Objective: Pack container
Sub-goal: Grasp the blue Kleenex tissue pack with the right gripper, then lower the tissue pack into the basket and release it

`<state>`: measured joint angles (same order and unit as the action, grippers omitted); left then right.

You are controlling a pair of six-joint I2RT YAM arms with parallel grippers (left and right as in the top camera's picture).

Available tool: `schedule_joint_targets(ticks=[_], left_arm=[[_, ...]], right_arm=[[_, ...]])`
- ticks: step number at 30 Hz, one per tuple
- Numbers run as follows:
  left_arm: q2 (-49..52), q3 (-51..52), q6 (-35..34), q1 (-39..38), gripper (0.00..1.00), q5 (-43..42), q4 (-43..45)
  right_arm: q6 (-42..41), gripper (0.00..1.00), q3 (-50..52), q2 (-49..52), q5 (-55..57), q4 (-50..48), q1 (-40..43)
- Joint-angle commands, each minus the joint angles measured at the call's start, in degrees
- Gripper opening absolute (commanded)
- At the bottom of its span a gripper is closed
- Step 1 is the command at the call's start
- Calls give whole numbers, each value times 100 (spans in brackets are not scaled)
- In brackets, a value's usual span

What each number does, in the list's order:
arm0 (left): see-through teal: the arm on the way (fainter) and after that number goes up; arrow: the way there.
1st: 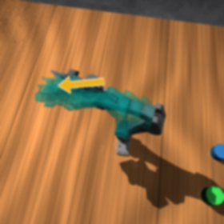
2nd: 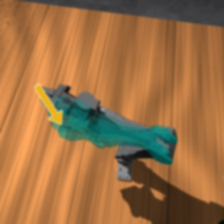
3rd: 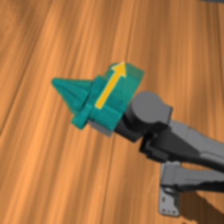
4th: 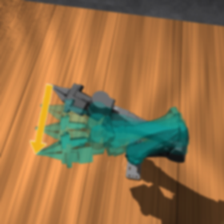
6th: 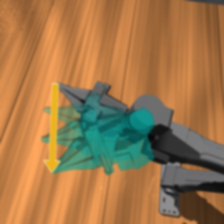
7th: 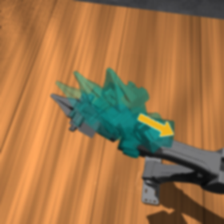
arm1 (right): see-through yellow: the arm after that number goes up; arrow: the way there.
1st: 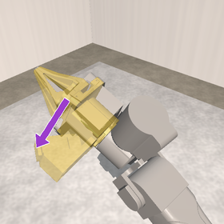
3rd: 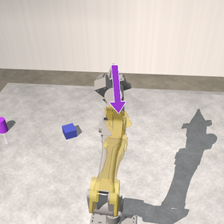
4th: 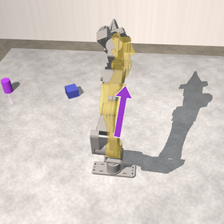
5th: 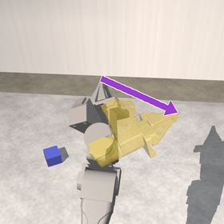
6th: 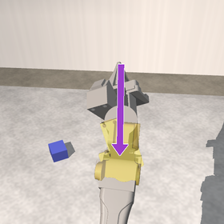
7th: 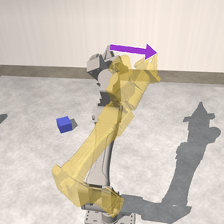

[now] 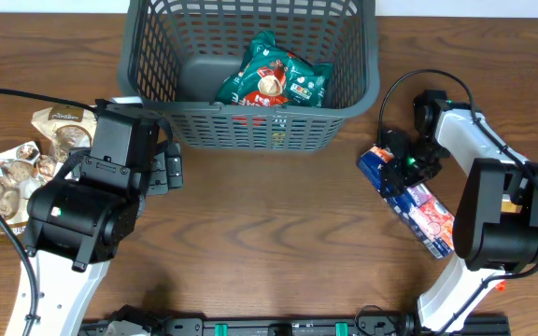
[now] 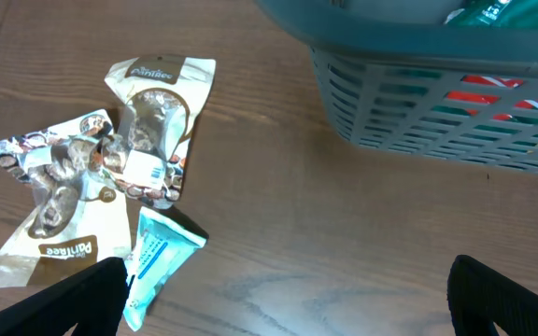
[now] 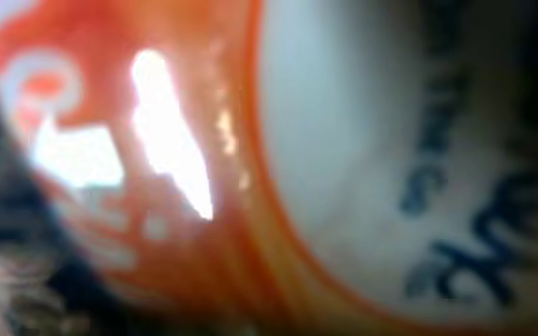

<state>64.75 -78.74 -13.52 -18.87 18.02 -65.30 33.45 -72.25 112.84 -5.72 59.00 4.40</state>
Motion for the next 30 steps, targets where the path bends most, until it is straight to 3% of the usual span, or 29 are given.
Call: schedule_joint_targets(ticks=[1, 3, 4, 11, 19, 27, 30], left_arm=[[-15, -72, -50, -7, 99, 74, 7], [-15, -72, -50, -7, 99, 72, 2], [-15, -72, -50, -7, 99, 74, 0], [-15, -72, -50, -9, 99, 72, 0], [-15, -72, -48, -9, 99, 72, 0], [-15, -72, -50, -9, 99, 72, 0], [-15, -72, -50, -9, 99, 72, -2]], right_arm=[[-184, 38, 44, 162, -81, -52, 87], [-289, 4, 33, 151, -76, -98, 87], [-328, 1, 24, 146, -76, -98, 87], [-957, 1, -603, -205, -55, 179, 87], [-2356, 1, -2962, -929, -81, 671, 33], [-2330, 1, -5598, -1187, -7, 717, -546], [-1650, 1, -6146, -1187, -273, 540, -920]])
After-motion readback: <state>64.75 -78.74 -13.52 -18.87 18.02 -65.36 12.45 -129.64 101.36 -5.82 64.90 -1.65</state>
